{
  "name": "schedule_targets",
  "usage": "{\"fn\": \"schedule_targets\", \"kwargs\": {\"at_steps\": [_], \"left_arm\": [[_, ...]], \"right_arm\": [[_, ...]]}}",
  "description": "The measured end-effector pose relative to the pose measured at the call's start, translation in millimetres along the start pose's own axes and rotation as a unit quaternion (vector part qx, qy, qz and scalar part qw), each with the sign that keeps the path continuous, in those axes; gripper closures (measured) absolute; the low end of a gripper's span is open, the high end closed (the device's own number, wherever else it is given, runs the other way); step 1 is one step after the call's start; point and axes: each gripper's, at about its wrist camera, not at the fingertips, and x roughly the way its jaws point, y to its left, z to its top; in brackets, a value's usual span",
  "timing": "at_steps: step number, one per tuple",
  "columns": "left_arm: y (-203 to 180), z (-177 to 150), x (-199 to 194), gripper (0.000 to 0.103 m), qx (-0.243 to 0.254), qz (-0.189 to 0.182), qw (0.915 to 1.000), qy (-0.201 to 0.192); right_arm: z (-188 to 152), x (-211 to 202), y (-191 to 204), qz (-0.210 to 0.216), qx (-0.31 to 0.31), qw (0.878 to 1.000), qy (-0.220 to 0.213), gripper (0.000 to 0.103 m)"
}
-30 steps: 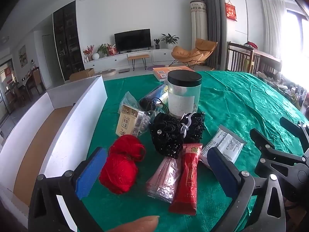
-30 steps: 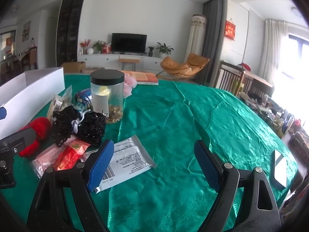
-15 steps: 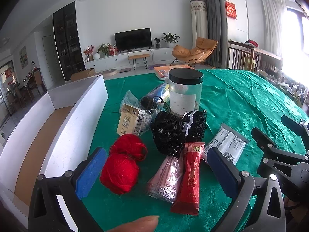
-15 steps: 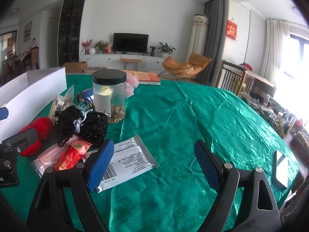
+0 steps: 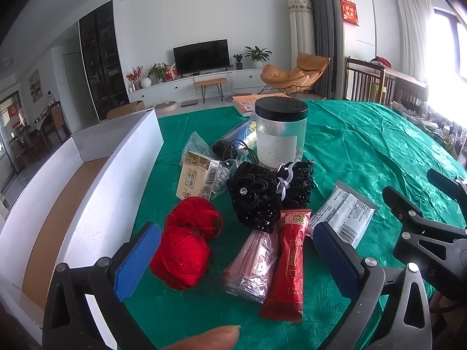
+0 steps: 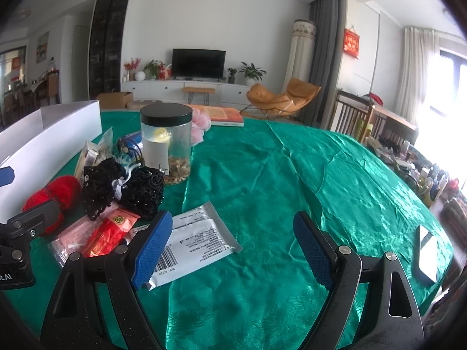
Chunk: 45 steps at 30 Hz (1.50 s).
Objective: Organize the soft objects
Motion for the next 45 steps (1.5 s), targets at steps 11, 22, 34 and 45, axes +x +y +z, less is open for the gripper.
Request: {"fn": "schedule_targets", "kwargs": {"at_steps": [11, 22, 34, 45], "left_arm": [[-3.0, -1.4, 3.5, 0.000, 0.005, 0.001, 1.0000, 0.006], [-4.7, -1.1, 3.0, 0.000, 0.007, 0.001, 1.0000, 0.006], [-5.5, -1.9, 2.8, 0.000, 0.008, 0.001, 0.9999, 0.009], [-5.7, -2.0, 2.6, 0.000, 0.008, 0.001, 0.9999, 0.009]], "right_arm": [[-0.5, 1.0, 0.2, 0.004, 0.004, 1.000, 0.001, 0.016], [-0.2, 0.9, -0.1, 0.004, 0.004, 1.000, 0.001, 0.016], [-0.4, 0.7, -0.8, 0.004, 0.005, 1.000, 0.002, 0.016], [-0.4, 0.9, -1.2, 0.005, 0.006, 1.000, 0.002, 0.016]]}}
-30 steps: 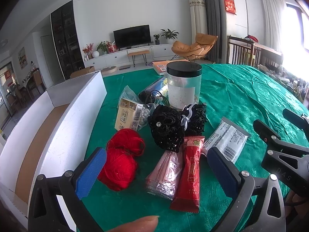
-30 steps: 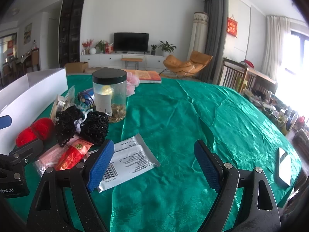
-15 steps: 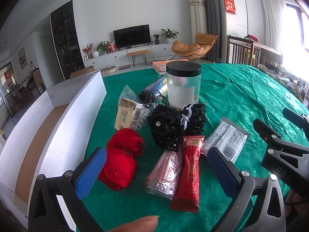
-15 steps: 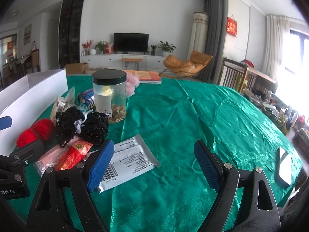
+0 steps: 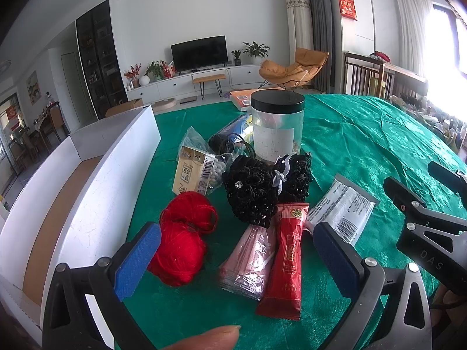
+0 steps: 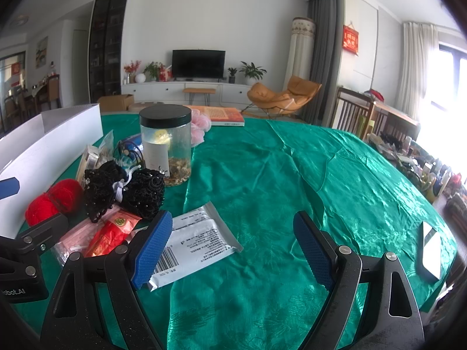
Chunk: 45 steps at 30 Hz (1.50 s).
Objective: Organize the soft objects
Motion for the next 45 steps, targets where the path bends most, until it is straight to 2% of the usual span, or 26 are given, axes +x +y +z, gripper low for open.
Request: {"fn": "schedule_targets", "kwargs": {"at_steps": [45], "left_arm": [[4.7, 1.4, 6.4, 0.000, -0.003, 0.007, 0.9999, 0.010]], "right_arm": [[-1.0, 1.4, 2.6, 0.003, 0.004, 1.000, 0.004, 0.016]]}}
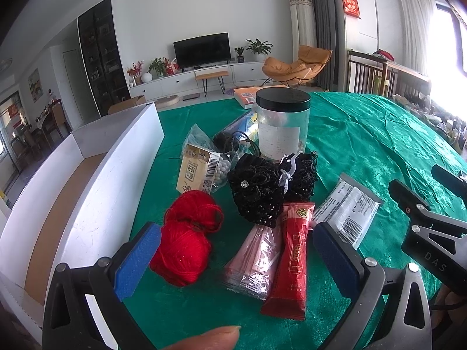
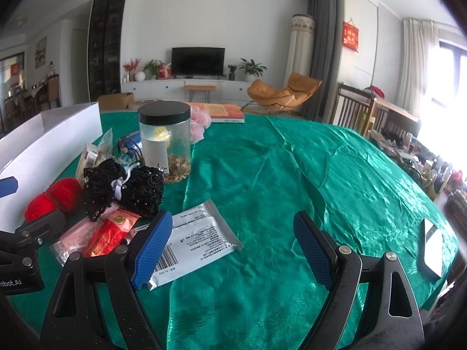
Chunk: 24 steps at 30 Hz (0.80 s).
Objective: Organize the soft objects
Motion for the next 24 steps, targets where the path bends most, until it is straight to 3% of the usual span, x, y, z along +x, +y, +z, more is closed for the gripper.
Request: {"fn": "schedule_targets", "kwargs": {"at_steps": [24], "left_arm": [[0.5, -2.3, 1.3, 0.000, 0.005, 0.009, 0.9999, 0.005]], "right_arm": [[0.3, 0.3, -2.2, 0.001, 0.003, 1.000, 0.002, 0.016]]}}
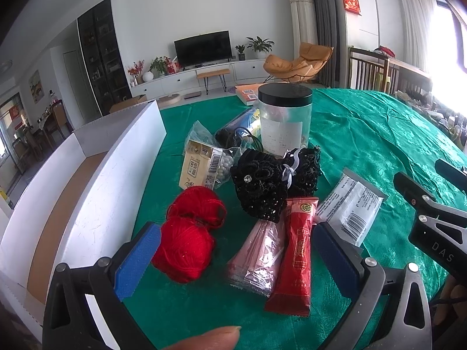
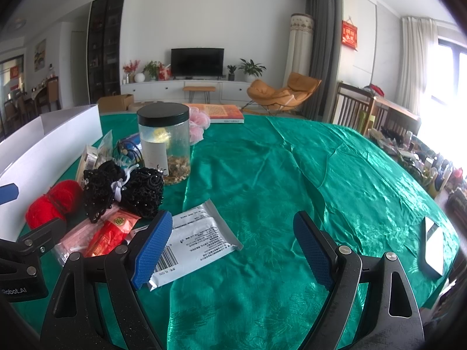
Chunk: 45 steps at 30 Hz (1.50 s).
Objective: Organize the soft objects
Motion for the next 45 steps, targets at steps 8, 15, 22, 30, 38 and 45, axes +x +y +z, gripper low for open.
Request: {"fn": "schedule_targets", "kwargs": {"at_steps": [8, 15, 22, 30, 38, 45], "left_arm": [[38, 13, -3, 0.000, -0.039, 0.021, 0.9989, -0.014], [36, 2, 3, 0.000, -0.028, 0.016, 0.9995, 0.005], [29, 4, -2, 0.000, -0.019, 0.013, 0.9997, -0.001], [32, 6, 0, 0.000, -0.021, 0.016, 0.9996, 0.002], [31, 7, 1, 0.000, -0.020, 0.015, 0.9997, 0.002], [31, 9, 1, 0.000, -0.022, 0.017, 0.9996, 0.003]], "right_arm": [[-3, 6, -26, 0.011, 0.086, 0.996, 0.028, 0.016], [-9, 7, -41, 0.026, 0.149, 0.987, 0.048, 0.016], [-9, 11, -28, 0.058, 0.133, 0.987, 0.070, 0.016], [-12, 25, 4, 0.107, 0.047, 0.988, 0.103, 0.016], [-18, 25, 34, 0.126, -0.025, 0.985, 0.118, 0.016], [-21, 25, 49, 0.138, -0.063, 0.980, 0.129, 0.016]]}}
